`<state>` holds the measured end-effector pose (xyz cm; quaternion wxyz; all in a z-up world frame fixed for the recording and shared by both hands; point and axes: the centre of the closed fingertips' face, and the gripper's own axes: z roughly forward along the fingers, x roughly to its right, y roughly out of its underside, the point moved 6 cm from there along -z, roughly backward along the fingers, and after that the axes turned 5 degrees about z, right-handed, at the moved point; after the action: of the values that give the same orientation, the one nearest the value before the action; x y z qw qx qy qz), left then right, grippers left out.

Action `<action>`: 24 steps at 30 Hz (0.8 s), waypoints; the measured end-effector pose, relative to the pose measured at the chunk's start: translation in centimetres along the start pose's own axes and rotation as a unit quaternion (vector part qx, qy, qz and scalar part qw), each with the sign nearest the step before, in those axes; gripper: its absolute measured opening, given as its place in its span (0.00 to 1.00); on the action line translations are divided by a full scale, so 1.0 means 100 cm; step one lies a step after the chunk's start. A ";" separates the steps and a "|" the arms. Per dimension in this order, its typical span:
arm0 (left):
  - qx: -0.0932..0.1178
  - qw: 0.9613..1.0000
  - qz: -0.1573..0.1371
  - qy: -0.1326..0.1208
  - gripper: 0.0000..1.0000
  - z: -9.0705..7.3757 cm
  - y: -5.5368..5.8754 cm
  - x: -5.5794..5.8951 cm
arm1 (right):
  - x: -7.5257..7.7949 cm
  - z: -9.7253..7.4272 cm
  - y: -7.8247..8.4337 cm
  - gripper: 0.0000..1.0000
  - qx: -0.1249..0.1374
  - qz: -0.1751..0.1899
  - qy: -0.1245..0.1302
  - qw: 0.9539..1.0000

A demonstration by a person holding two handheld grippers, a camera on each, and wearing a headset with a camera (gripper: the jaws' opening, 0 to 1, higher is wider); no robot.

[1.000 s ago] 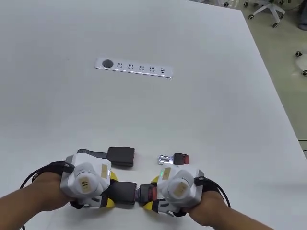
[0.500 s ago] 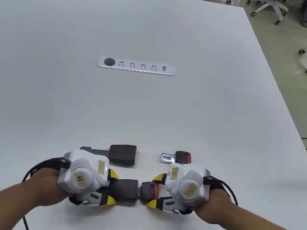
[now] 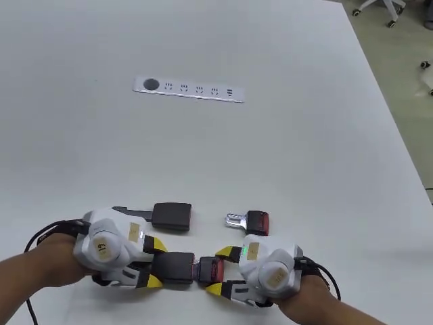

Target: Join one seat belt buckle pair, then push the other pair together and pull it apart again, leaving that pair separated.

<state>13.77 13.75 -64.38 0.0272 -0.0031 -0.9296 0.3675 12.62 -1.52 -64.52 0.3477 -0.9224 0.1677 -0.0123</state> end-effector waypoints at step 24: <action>-0.009 1.000 0.016 0.006 0.32 -0.001 -0.004 0.002 | -0.002 -0.001 -0.001 0.33 0.016 0.005 -0.014 1.000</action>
<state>13.60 13.52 -64.05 0.0271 -0.0203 -0.9327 0.3590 12.47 -1.44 -64.34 0.3644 -0.9162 0.1670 -0.0005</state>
